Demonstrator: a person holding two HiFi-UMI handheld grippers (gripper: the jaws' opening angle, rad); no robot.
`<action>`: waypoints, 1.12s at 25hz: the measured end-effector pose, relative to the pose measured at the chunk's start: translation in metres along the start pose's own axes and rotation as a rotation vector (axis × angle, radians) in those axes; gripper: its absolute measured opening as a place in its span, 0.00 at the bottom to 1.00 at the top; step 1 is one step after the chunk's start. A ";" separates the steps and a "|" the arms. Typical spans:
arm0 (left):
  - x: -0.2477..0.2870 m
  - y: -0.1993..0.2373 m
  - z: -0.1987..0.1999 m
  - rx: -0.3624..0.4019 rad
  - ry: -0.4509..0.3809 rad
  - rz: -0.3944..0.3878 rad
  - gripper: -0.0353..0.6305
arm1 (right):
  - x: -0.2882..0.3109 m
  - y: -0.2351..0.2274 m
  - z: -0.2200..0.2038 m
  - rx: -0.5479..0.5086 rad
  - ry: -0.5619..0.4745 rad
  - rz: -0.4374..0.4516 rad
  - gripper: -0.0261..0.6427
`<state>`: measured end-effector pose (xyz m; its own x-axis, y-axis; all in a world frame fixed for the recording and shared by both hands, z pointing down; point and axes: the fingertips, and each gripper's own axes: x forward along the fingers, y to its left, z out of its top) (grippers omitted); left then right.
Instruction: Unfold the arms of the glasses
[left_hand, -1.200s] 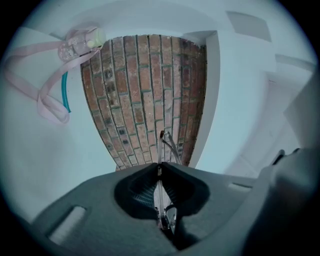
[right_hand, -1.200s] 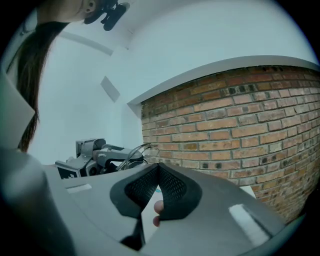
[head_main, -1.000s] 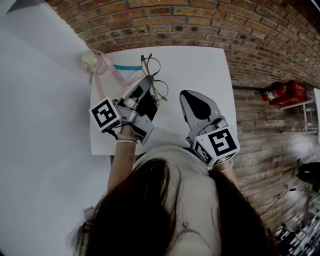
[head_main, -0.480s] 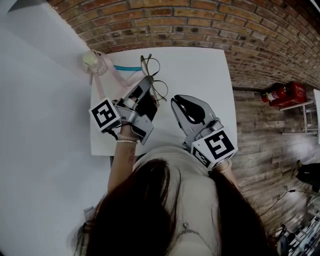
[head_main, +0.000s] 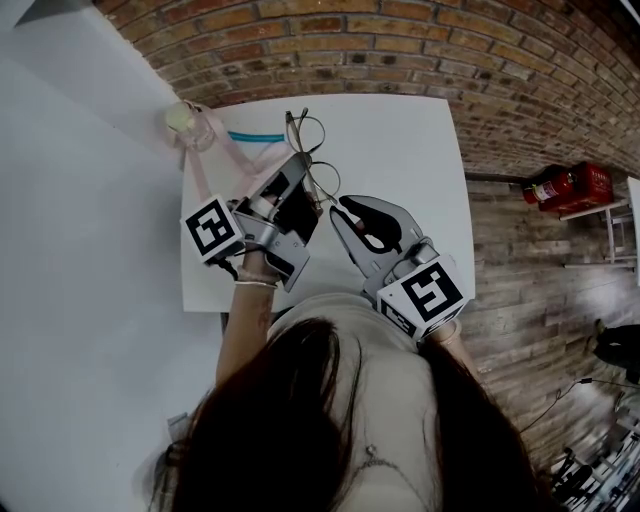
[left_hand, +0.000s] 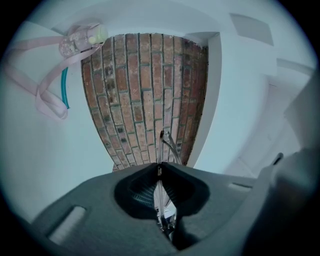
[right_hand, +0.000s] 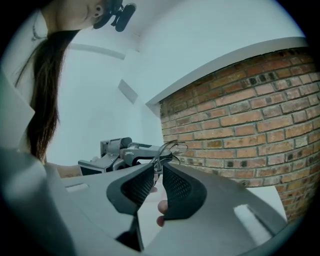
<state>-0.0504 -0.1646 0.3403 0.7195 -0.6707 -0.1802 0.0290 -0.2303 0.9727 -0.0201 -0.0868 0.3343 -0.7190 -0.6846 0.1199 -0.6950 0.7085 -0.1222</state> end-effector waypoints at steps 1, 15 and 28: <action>0.000 -0.001 -0.001 -0.001 0.001 -0.001 0.09 | 0.000 0.001 -0.001 0.003 0.003 0.002 0.13; 0.001 0.001 -0.008 -0.008 0.026 -0.005 0.09 | 0.006 0.001 -0.007 -0.008 0.010 -0.001 0.10; 0.000 0.005 -0.010 -0.011 0.031 0.008 0.09 | 0.002 0.001 0.005 -0.018 -0.016 0.007 0.09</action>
<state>-0.0435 -0.1589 0.3461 0.7412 -0.6499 -0.1680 0.0305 -0.2173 0.9756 -0.0223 -0.0877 0.3296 -0.7242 -0.6819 0.1031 -0.6896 0.7164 -0.1054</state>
